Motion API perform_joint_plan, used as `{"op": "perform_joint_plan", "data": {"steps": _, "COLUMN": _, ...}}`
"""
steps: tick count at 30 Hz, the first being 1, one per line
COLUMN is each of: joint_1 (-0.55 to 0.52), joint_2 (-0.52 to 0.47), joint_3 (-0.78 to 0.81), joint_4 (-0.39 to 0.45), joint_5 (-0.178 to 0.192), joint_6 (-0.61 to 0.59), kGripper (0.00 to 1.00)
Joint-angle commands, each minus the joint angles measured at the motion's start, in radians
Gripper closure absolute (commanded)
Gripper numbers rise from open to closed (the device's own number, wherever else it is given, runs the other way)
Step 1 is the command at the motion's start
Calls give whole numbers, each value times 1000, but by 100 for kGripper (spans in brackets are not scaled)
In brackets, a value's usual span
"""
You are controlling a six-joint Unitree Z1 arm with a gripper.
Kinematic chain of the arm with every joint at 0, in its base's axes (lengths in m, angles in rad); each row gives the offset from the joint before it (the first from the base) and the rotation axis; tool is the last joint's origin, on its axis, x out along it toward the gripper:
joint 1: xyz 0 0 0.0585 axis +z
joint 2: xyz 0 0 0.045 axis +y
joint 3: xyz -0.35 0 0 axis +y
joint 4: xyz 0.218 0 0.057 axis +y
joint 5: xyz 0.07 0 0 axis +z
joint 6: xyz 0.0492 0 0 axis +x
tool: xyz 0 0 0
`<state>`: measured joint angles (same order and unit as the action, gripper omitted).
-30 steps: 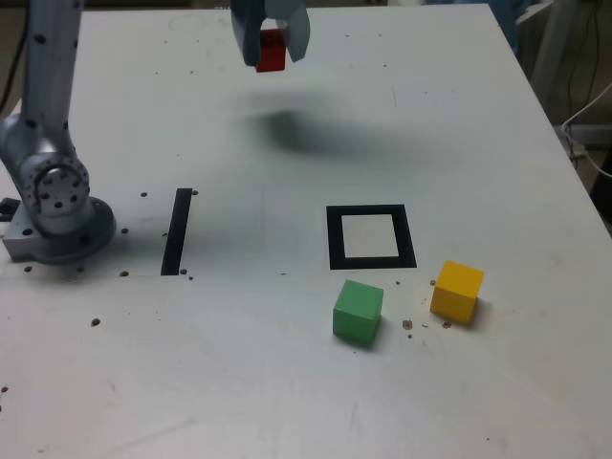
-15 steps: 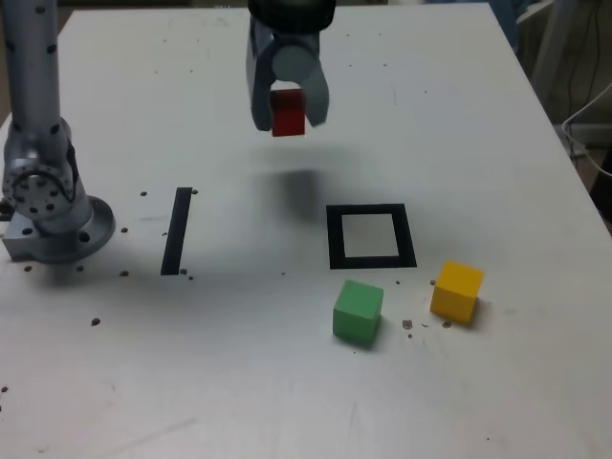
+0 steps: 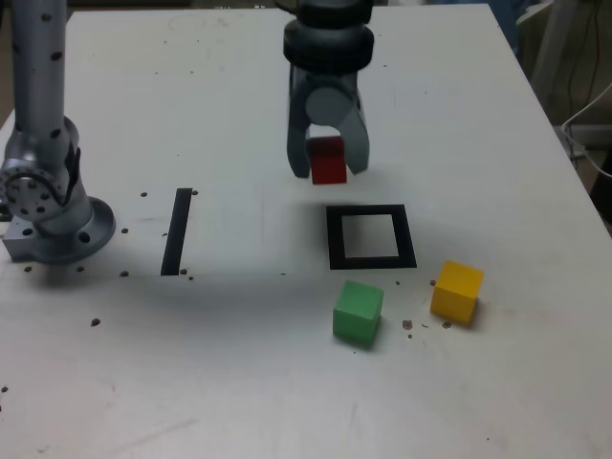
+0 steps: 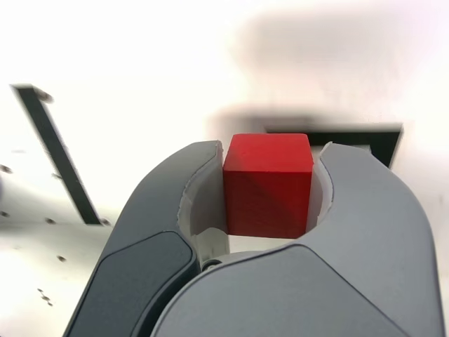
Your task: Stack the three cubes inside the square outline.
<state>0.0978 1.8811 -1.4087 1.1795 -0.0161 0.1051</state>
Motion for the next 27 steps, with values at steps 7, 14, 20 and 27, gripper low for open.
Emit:
{"op": "perform_joint_plan", "data": {"steps": 7, "joint_1": -104, "joint_2": 16, "joint_3": 6, "joint_4": -34, "joint_5": 25, "joint_6": -77, "kGripper": 75}}
{"op": "perform_joint_plan", "data": {"steps": 14, "joint_1": -134, "joint_2": 46, "joint_3": 49, "joint_4": -107, "joint_5": 30, "joint_6": -93, "kGripper": 75}}
{"op": "perform_joint_plan", "data": {"steps": 20, "joint_1": -156, "joint_2": 64, "joint_3": 30, "joint_4": -115, "joint_5": 39, "joint_6": -105, "kGripper": 75}}
{"op": "perform_joint_plan", "data": {"steps": 27, "joint_1": -168, "joint_2": 95, "joint_3": -1, "joint_4": -114, "joint_5": 47, "joint_6": -113, "kGripper": 74}}
